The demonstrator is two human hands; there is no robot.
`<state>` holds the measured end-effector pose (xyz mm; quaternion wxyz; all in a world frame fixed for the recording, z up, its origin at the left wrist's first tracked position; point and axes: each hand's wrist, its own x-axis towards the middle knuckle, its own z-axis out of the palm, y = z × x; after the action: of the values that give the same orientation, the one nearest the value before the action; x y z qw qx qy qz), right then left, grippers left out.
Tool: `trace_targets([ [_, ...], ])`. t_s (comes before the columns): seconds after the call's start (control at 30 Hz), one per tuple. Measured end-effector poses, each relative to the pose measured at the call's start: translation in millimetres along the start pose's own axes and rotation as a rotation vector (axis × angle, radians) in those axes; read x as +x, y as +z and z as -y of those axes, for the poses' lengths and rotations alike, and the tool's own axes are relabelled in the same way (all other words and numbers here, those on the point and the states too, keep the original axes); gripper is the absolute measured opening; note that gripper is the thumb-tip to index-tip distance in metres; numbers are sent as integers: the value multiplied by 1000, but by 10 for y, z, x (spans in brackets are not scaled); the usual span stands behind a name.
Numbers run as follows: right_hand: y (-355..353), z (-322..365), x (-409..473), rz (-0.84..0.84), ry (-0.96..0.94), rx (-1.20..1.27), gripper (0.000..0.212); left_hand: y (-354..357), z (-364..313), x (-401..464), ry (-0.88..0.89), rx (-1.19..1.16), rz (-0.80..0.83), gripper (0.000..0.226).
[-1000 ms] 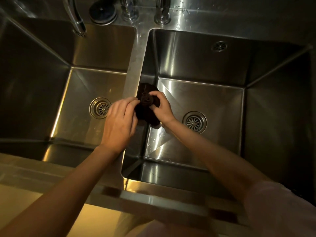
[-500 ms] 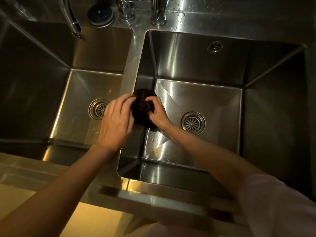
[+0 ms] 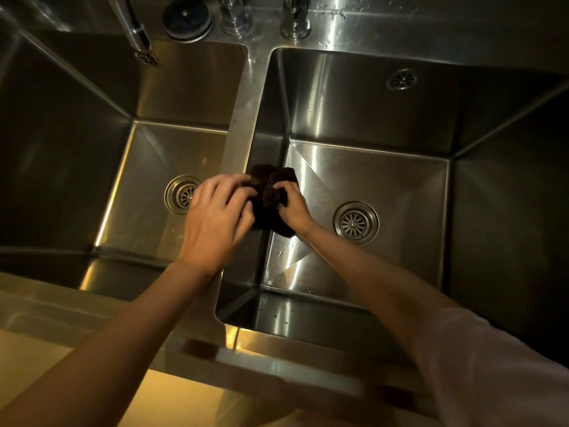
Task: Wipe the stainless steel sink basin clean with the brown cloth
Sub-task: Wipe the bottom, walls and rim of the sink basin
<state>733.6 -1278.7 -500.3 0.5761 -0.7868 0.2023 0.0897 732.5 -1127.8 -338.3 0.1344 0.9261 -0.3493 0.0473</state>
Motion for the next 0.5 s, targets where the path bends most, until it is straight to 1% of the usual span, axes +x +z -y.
trace_targets([
  [0.13, -50, 181, -224, -39, -154, 29, 37, -15, -6, 1, -4, -5, 2, 24],
  [0.37, -201, 662, -731, -62, -381, 119, 37, -72, -15, -24, -51, -80, -39, 27],
  [0.5, -220, 774, -893, -75, -417, 157, 36, -180, 38, -128, -33, 14, -46, 29],
])
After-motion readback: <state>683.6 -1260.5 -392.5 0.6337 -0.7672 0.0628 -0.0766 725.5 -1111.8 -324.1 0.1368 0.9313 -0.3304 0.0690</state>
